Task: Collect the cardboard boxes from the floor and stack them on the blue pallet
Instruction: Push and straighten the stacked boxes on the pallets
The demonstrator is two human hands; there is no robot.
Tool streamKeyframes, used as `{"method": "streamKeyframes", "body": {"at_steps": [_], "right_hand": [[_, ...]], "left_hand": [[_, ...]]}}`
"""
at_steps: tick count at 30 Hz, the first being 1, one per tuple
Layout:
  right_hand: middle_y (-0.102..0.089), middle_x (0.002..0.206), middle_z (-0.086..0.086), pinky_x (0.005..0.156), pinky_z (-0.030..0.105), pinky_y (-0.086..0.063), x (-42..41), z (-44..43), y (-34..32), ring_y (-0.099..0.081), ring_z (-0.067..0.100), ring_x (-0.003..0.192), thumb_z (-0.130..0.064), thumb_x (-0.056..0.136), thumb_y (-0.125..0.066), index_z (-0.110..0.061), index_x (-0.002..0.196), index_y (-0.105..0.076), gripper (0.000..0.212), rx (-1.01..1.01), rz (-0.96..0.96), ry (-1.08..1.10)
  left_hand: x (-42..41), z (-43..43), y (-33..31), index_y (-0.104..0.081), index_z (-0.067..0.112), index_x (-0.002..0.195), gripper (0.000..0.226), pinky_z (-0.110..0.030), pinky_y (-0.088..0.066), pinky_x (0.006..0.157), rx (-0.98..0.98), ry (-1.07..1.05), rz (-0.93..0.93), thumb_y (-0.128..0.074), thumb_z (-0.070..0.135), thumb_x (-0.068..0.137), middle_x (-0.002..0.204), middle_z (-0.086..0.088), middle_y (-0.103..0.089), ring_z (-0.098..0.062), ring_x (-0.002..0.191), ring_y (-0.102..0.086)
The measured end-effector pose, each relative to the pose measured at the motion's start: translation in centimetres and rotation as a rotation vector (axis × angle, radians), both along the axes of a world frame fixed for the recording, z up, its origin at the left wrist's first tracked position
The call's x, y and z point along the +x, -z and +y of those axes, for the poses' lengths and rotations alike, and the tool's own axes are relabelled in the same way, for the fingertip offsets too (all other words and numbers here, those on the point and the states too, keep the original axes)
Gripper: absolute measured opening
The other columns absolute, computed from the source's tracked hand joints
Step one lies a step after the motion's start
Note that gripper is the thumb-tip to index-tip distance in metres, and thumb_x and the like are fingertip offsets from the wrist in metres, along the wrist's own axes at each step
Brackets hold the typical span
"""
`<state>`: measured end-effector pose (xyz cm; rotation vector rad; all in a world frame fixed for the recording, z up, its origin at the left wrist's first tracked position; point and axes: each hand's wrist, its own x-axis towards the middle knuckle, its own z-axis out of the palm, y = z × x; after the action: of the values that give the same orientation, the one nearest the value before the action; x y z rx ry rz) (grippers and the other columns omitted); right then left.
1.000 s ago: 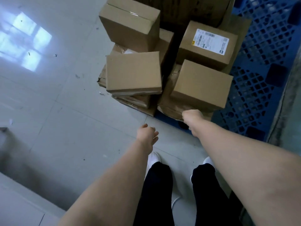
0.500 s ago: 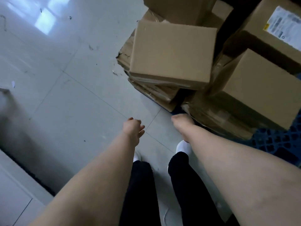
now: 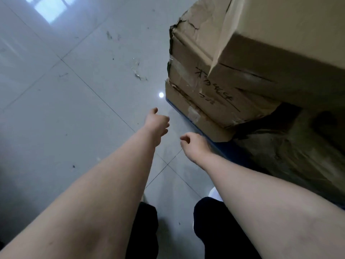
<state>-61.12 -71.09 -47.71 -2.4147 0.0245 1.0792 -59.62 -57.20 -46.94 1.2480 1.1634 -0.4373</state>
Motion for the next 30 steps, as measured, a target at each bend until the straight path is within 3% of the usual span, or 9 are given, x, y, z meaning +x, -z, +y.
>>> {"method": "streamKeyframes", "body": {"at_steps": [3,7,9,13,17,22,25,28,30], "right_hand": [[-0.063,0.122,0.000,0.092,0.035,-0.050,1.2,1.4,4.9,-0.058,0.021,0.111,-0.027,0.098,-0.048,-0.023,0.122,-0.059,0.027,0.005,-0.099,-0.110],[-0.060,0.128,0.000,0.094,0.038,-0.050,4.2,3.0,10.7,-0.057,0.021,0.116,-0.024,0.099,-0.045,-0.025,0.128,-0.055,0.030,0.049,-0.245,-0.326],[-0.055,0.134,0.000,0.096,0.035,-0.047,5.8,3.6,13.0,-0.054,0.020,0.122,-0.020,0.100,-0.042,-0.026,0.132,-0.052,0.035,0.050,-0.340,-0.480],[-0.048,0.139,-0.003,0.101,0.033,-0.043,7.4,4.6,16.9,-0.045,0.017,0.128,-0.005,0.095,-0.041,-0.027,0.138,-0.044,0.049,-0.022,-0.515,-0.788],[-0.052,0.135,0.008,0.103,0.042,-0.040,6.9,4.2,16.6,-0.042,0.027,0.133,0.000,0.088,-0.050,-0.014,0.129,-0.055,0.043,-0.028,-0.688,-0.999],[-0.068,0.111,0.011,0.084,0.042,-0.054,3.6,-0.9,14.7,-0.064,0.031,0.107,0.000,0.071,-0.058,-0.009,0.109,-0.069,0.041,0.007,-0.745,-0.828],[-0.063,0.125,0.013,0.092,0.044,-0.050,2.2,-4.6,14.8,-0.060,0.030,0.117,0.005,0.054,-0.076,-0.012,0.119,-0.064,0.069,-0.070,-0.702,-0.761],[-0.053,0.139,0.012,0.103,0.039,-0.043,2.5,-5.9,15.4,-0.051,0.027,0.129,-0.001,0.074,-0.049,-0.015,0.130,-0.058,0.059,-0.109,-0.741,-0.853],[-0.050,0.143,0.010,0.106,0.034,-0.038,3.4,-6.4,15.5,-0.048,0.023,0.132,-0.001,0.076,-0.034,-0.012,0.135,-0.054,0.063,-0.151,-0.780,-0.819]], "left_hand": [[1.3,1.0,5.6,-0.022,0.025,0.153,0.073,-0.042,-0.051,0.098,0.095,0.036,-0.082,-0.060,0.010,0.093,0.118,-0.010,-0.058,-0.023,0.108,-0.060],[4.6,1.9,11.0,-0.018,0.031,0.153,0.092,-0.047,-0.043,0.107,0.187,0.162,-0.304,-0.074,0.011,0.083,0.153,-0.007,-0.035,-0.028,0.135,-0.041],[6.4,2.7,12.8,-0.025,0.031,0.150,0.098,-0.044,-0.045,0.105,0.150,0.258,-0.453,-0.080,0.005,0.073,0.151,-0.004,-0.038,-0.024,0.136,-0.040],[9.3,4.9,14.5,-0.053,0.011,0.129,0.074,-0.021,-0.055,0.079,0.053,0.528,-0.625,-0.080,-0.011,0.064,0.113,-0.002,-0.065,-0.018,0.106,-0.062],[11.0,7.4,14.8,-0.061,0.009,0.119,0.056,-0.022,-0.055,0.081,0.011,0.737,-0.670,-0.078,-0.008,0.069,0.110,0.000,-0.069,-0.012,0.102,-0.064],[10.8,6.3,15.9,-0.062,0.001,0.114,0.062,-0.026,-0.059,0.074,-0.008,0.731,-0.652,-0.083,-0.006,0.056,0.104,-0.009,-0.070,-0.022,0.093,-0.066],[11.3,6.1,14.9,-0.058,0.004,0.121,0.065,-0.017,-0.057,0.066,0.034,0.790,-0.615,-0.080,-0.014,0.063,0.107,-0.004,-0.068,-0.016,0.094,-0.065],[11.7,6.5,15.9,-0.061,0.020,0.115,0.062,-0.025,-0.056,0.077,0.140,0.819,-0.605,-0.084,-0.006,0.063,0.107,0.007,-0.068,-0.010,0.098,-0.062],[11.6,5.6,17.1,-0.061,0.029,0.101,0.055,-0.027,-0.052,0.080,0.190,0.771,-0.612,-0.084,-0.003,0.062,0.103,0.011,-0.067,-0.009,0.097,-0.061]]}}
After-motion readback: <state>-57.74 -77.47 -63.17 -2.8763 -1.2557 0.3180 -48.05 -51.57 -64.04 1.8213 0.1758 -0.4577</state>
